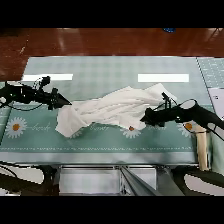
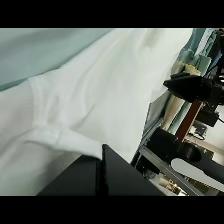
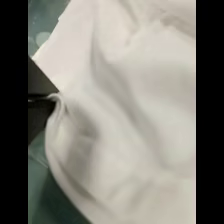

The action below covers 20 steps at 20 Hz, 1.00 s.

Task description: Fold the shirts.

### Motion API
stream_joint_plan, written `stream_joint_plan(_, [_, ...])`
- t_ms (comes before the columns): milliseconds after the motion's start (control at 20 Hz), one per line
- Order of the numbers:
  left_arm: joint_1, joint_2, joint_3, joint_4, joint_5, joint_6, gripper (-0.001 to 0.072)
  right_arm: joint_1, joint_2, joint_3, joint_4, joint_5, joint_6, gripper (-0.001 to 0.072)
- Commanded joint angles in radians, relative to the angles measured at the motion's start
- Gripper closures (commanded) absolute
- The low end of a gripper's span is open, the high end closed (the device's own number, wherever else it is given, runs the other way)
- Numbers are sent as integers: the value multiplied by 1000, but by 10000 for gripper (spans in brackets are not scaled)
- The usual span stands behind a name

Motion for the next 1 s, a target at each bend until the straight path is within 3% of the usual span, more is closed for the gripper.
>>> stream_joint_plan(0, [-2, 9, 9, -21, -1, -1, 689, 55, -36, 142, 53, 5, -50, 695])
stream_joint_plan(250, [20, 116, 202, -271, -12, 0, 689, -10, -11, 565, -93, 248, 21, 695])
stream_joint_plan(450, [77, 287, 492, -462, 145, -5, 689, -88, 76, 1032, -240, 312, 110, 695])
stream_joint_plan(650, [126, 467, 779, -453, 344, -27, 690, -161, 161, 1462, -243, 301, 135, 695])
stream_joint_plan(950, [203, 753, 929, -234, 347, -51, 689, -183, 460, 1460, -393, 326, 125, 695])
